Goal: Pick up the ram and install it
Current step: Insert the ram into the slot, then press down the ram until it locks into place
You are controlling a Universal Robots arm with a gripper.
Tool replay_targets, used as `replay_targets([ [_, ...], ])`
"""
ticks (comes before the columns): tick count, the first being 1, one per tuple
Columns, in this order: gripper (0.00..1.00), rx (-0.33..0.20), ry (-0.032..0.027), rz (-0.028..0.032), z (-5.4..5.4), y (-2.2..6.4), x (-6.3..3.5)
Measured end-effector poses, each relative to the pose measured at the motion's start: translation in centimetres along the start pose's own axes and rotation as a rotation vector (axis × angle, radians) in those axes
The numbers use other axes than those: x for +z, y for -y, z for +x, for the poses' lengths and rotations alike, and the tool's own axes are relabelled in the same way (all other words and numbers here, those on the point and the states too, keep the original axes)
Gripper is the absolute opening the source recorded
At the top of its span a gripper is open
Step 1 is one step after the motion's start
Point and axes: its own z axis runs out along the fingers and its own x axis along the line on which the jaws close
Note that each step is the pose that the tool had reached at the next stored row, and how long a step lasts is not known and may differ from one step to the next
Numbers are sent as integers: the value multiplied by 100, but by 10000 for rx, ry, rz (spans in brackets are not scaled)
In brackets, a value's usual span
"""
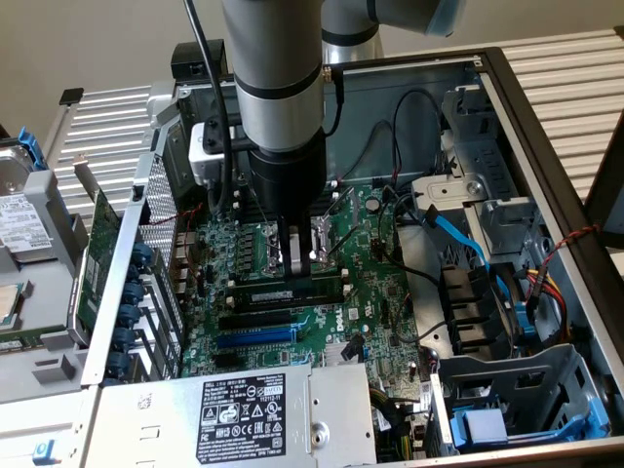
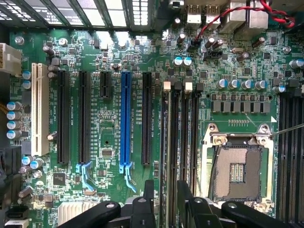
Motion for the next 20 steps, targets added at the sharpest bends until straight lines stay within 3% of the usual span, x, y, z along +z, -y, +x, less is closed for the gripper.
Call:
replay_targets([
  [8, 33, -1, 1, 0, -5, 0, -108],
  [20, 33, 3, -2, -16, -5, -9, -119],
])
